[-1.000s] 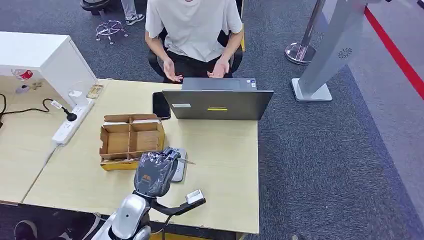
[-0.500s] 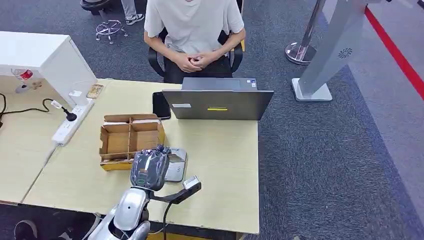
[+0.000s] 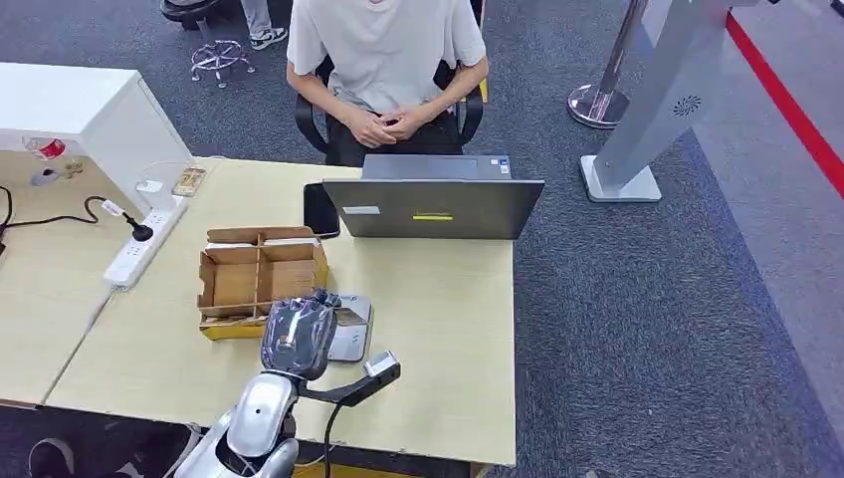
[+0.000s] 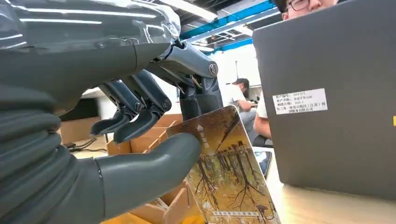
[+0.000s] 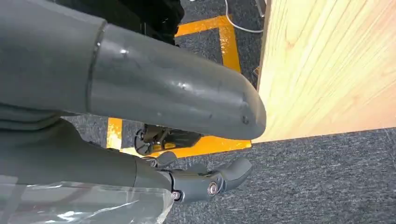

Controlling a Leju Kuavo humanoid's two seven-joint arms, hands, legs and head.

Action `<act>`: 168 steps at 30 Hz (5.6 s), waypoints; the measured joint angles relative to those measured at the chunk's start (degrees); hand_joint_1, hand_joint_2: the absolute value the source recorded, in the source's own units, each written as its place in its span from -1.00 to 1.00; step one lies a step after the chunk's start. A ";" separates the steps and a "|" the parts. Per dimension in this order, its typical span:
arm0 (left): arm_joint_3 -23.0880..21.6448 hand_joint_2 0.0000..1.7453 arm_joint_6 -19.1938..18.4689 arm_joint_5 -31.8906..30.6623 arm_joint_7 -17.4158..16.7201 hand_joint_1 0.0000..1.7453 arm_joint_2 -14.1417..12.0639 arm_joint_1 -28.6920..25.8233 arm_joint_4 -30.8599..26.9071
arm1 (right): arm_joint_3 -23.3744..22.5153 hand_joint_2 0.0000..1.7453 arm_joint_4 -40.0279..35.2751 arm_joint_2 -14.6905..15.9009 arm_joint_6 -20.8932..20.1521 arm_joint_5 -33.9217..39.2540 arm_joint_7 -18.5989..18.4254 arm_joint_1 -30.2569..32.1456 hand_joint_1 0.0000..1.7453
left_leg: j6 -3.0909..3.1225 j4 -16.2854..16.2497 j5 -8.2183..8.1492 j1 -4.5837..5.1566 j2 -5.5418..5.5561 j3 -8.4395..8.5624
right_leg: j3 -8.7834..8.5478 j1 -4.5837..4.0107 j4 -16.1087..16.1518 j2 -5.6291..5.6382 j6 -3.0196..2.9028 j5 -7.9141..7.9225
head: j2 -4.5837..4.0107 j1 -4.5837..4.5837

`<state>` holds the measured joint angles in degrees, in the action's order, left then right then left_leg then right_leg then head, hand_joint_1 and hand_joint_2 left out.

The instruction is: Pass the card to the sensor for recognition and then transmit it.

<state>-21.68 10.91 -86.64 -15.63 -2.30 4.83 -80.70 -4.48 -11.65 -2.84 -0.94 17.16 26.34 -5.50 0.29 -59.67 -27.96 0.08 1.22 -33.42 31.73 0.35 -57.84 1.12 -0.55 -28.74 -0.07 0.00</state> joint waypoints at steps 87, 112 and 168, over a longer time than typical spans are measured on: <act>-0.74 1.00 6.51 -0.02 -9.42 -1.00 -16.81 32.62 11.17 | -4.28 -1.00 -0.66 -2.64 -1.03 -15.52 -6.21 -3.01 -1.00 | -0.12 -0.01 0.17 -0.12 0.01 -0.02 | 0.07 -0.02 -0.13 0.01 -0.07 0.09 | 0.00 0.04; -1.81 1.00 1.88 -0.02 -3.87 -1.00 -8.90 19.85 -5.99 | -9.46 -1.00 -0.66 -2.67 -0.96 -15.12 -3.50 -1.11 -1.00 | -0.09 -0.01 0.13 -0.02 -0.01 -0.09 | 0.16 -0.01 -0.09 0.05 -0.06 0.08 | 0.00 0.07; 9.48 1.00 -5.55 0.00 5.11 -1.00 -5.42 -10.99 -17.49 | -24.17 -1.00 -0.90 -2.47 -1.64 -19.30 0.04 2.52 -1.00 | -0.09 0.03 0.01 -0.02 -0.13 -0.11 | 0.18 -0.01 -0.10 0.09 -0.07 -0.02 | 0.00 0.07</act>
<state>-12.20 5.36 -86.64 -10.51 -7.72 -6.17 -98.18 -28.65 -12.55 -5.31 -2.58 -2.14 26.38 -2.98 0.20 -59.64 -27.95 0.07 1.09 -33.53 31.91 0.33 -57.94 1.21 -0.63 -28.76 -0.07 0.07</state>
